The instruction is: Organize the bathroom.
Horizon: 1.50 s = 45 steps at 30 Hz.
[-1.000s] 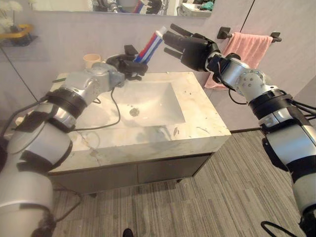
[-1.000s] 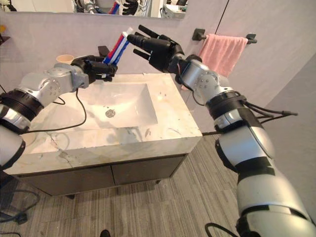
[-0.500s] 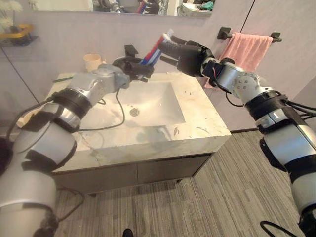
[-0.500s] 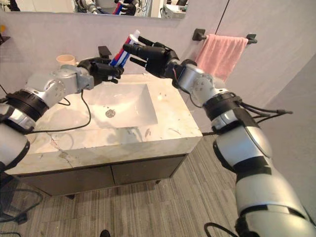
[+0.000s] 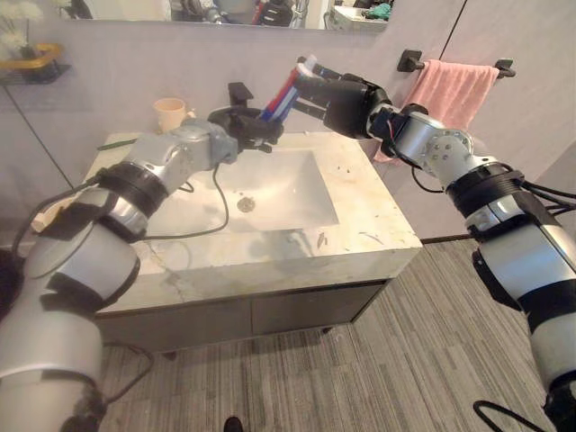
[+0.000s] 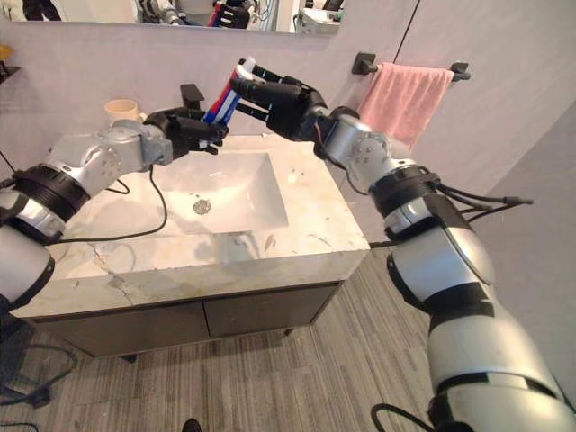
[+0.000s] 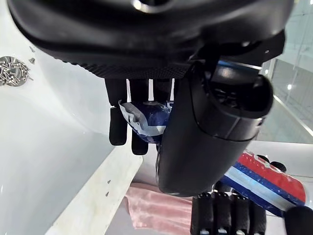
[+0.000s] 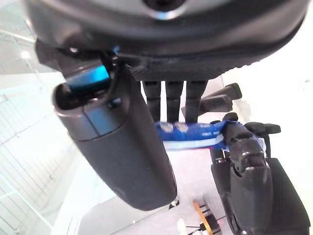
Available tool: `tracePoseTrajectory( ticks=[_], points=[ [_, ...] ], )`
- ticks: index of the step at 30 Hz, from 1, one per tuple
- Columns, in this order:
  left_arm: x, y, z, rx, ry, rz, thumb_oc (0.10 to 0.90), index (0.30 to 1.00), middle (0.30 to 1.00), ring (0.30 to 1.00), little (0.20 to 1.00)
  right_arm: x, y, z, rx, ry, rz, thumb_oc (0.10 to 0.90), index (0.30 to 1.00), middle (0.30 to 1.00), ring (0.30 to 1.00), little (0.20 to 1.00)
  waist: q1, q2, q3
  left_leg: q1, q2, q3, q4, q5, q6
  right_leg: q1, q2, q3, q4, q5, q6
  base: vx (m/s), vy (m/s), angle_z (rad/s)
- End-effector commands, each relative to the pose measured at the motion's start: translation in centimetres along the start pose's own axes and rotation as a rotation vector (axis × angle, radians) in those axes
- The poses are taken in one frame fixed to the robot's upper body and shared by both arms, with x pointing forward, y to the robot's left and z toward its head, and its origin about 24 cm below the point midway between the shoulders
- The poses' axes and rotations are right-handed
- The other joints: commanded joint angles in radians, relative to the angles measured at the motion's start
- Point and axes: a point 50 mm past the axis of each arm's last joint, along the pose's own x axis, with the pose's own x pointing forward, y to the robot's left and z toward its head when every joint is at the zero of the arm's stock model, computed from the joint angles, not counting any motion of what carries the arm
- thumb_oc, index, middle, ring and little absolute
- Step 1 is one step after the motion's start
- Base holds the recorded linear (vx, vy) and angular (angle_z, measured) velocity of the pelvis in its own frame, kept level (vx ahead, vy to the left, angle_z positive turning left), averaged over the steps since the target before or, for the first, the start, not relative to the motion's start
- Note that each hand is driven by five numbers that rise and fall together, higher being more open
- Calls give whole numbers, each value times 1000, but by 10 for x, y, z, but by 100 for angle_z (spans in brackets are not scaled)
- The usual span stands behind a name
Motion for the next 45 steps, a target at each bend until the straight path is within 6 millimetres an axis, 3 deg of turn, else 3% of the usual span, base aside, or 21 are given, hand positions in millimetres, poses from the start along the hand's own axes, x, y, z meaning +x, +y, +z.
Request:
tracePoseTrajectory(
  ticks=[1,10,11,12,13,32,35,38,40,41,45],
  points=[
    [-17,3,92,-6,-285,60,400,300,300,300,300,-4,23,58,-22,-195,82,400,300,300,300,300,18,37,-179,48,-12,-71,33,-128,-35,-82,11,-25,125,-63,65,0,0,0],
    [-17,4,91,-15,-284,61,400,300,300,300,300,-4,22,58,-19,-194,81,400,300,300,300,300,18,37,-179,50,-12,-73,33,-127,-35,-81,11,-27,126,-63,65,1,0,1],
    [-17,4,91,-16,-284,61,422,333,333,333,333,-4,22,58,-20,-194,80,400,300,300,300,300,18,37,-179,49,-12,-73,34,-127,-35,-81,10,-27,126,-63,65,0,0,0],
    [-17,4,92,-13,-283,63,750,825,825,825,825,-4,22,58,-22,-194,79,400,300,300,300,300,18,37,-180,48,-13,-73,34,-127,-35,-82,10,-27,127,-63,65,0,0,0],
    [-17,5,91,-13,-282,69,800,900,900,900,900,-3,22,58,-22,-195,78,400,300,300,300,300,18,37,-180,48,-13,-73,34,-127,-35,-83,10,-27,127,-63,65,0,0,0],
    [-38,28,118,19,-438,209,800,900,900,900,900,-17,6,74,-7,-231,-2,417,326,326,326,326,25,42,-186,51,-14,-78,27,-125,-37,-78,9,-32,121,-62,64,0,-1,0],
    [-51,41,131,83,-515,334,800,900,900,900,900,-21,1,78,-4,-237,-22,420,331,331,331,331,30,44,-187,53,-15,-82,27,-126,-37,-75,8,-34,119,-63,62,2,-9,2],
    [-74,62,149,207,-644,581,800,900,900,900,900,-27,-8,82,-2,-246,-51,422,333,333,333,333,39,44,-190,53,-16,-93,26,-126,-35,-73,8,-36,117,-64,59,5,-23,5],
    [-87,71,157,229,-705,681,800,900,900,900,900,-30,-12,84,-1,-251,-66,422,333,333,333,333,44,44,-191,54,-17,-100,26,-126,-34,-70,9,-37,116,-65,57,8,-31,7],
    [-103,83,166,233,-777,797,800,900,900,900,900,-34,-17,86,0,-259,-83,422,333,333,333,333,49,43,-191,54,-18,-107,25,-126,-34,-69,10,-39,116,-67,54,6,-32,8],
    [-128,100,173,234,-851,933,800,900,900,900,900,-40,-25,88,-1,-269,-110,422,333,333,333,333,58,43,-191,54,-18,-117,25,-126,-35,-68,11,-40,117,-70,49,-6,-29,9]
  ],
)
